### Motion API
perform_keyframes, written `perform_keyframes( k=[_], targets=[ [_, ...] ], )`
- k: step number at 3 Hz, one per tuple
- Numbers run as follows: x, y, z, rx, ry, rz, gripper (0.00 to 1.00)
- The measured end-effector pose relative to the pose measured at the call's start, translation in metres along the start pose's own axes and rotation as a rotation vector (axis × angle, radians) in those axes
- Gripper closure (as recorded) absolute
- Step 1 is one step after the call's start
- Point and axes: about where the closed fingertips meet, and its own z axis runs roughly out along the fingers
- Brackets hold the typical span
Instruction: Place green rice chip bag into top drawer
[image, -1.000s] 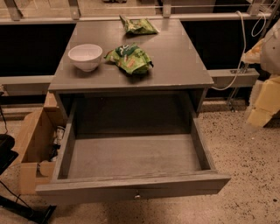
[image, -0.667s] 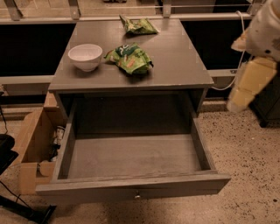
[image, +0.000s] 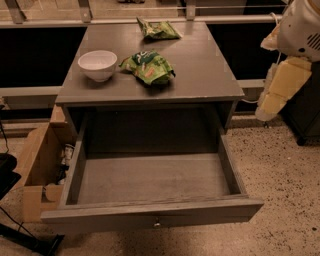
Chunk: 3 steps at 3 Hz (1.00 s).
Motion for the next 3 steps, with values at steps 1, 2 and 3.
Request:
perform_keyframes(
  k=[1, 2, 3],
  targets=[
    [-0.016, -0.011, 0.01, -0.001, -0.002, -0.004, 0.0],
    [-0.053, -0.042, 0.028, 0.014, 0.031, 0.007, 0.0],
    [-0.11, -0.098, 0.066, 0.037, 0.125, 0.035, 0.0]
  ],
)
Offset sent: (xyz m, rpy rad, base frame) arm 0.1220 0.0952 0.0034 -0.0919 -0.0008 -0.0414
